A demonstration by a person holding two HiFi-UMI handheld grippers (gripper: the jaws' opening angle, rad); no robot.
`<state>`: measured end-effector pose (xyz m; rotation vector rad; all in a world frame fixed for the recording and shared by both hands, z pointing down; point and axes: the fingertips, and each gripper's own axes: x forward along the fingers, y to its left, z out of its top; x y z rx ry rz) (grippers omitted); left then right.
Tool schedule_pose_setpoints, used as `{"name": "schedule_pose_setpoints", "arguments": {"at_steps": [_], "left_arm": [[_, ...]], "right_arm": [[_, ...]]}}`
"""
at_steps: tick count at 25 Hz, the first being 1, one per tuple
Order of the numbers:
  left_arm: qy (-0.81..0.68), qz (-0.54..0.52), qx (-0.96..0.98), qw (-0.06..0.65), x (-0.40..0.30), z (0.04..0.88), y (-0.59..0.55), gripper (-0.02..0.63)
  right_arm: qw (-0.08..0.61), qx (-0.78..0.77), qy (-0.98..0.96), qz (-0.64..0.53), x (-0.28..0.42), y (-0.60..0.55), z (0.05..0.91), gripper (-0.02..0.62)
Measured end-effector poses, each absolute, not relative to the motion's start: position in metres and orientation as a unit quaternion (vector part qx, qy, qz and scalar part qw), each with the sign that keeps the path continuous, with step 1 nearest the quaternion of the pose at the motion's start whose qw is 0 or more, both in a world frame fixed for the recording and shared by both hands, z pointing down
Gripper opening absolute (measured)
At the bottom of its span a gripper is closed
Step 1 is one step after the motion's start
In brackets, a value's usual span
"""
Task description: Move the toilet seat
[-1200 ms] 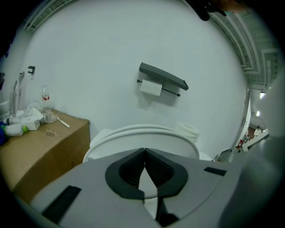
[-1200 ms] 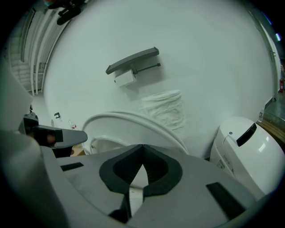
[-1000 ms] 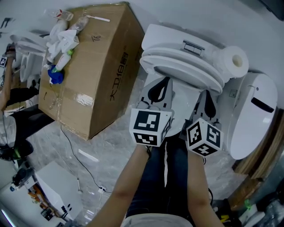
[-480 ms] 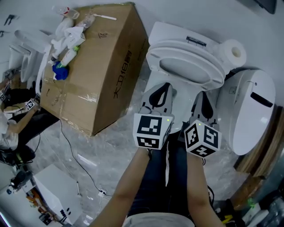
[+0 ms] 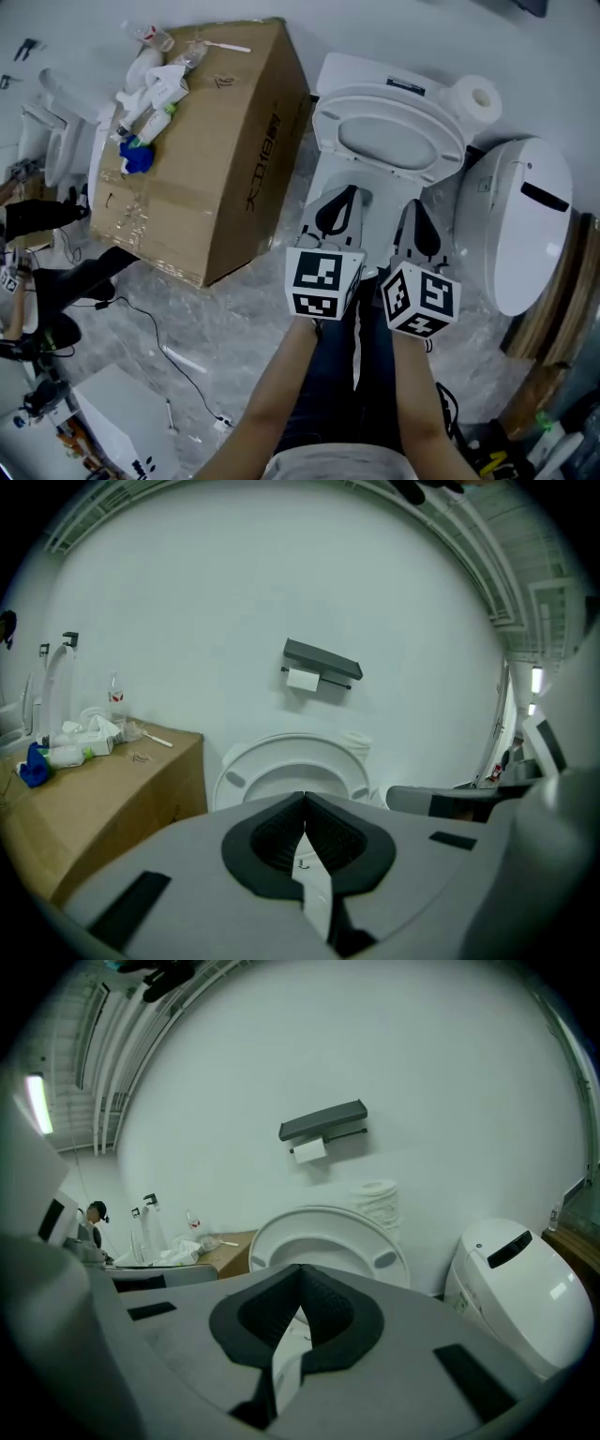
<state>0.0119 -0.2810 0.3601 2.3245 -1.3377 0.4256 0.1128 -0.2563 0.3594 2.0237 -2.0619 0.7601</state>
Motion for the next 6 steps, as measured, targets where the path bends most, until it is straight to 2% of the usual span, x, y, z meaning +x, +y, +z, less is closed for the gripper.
{"name": "schedule_pose_setpoints", "arguments": {"at_steps": [6], "left_arm": [[-0.477,0.15,0.839,0.212,0.014,0.349,-0.252,0.015]], "right_arm": [[0.084,0.668,-0.697,0.248,0.104,-0.23,0.343,0.015]]}}
